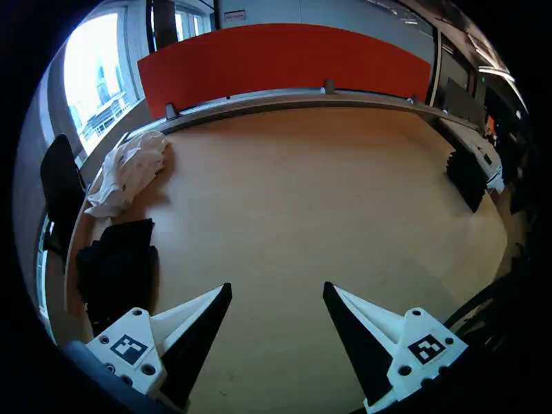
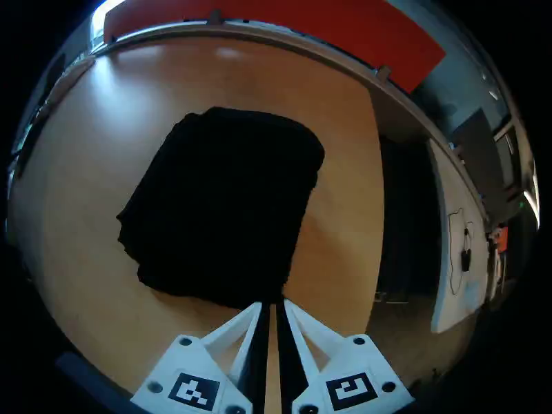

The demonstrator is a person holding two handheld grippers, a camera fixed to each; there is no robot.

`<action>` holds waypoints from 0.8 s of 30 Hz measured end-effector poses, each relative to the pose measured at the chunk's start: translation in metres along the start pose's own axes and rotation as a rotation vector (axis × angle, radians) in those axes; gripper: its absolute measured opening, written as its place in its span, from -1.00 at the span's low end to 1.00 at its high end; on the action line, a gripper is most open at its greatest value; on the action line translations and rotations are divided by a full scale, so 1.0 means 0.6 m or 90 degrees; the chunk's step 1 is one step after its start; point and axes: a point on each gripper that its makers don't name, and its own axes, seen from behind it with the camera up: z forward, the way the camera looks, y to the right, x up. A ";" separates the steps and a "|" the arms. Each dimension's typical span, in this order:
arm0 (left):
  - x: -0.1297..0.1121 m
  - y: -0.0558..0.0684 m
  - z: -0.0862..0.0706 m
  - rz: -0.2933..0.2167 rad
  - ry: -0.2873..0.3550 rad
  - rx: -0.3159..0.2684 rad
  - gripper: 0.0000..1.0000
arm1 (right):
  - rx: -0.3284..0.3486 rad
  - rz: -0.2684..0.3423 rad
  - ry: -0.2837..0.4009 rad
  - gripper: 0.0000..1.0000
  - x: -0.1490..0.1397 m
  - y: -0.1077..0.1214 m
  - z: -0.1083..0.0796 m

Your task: Fold towel

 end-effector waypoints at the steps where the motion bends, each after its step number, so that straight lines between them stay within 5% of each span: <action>1: 0.000 0.000 0.000 0.000 0.000 0.000 0.97 | -0.001 0.000 0.001 -0.86 0.000 0.000 0.000; 6: 0.002 -0.001 -0.001 0.001 0.002 0.001 0.97 | -0.005 0.000 0.006 -0.68 0.000 0.002 -0.004; 17: 0.003 0.000 0.001 -0.003 0.004 -0.003 0.98 | -0.018 0.009 0.027 0.82 -0.006 0.007 -0.023; 24: 0.006 0.002 0.001 -0.003 0.007 -0.005 0.97 | -0.017 0.013 0.039 0.91 -0.006 -0.001 -0.032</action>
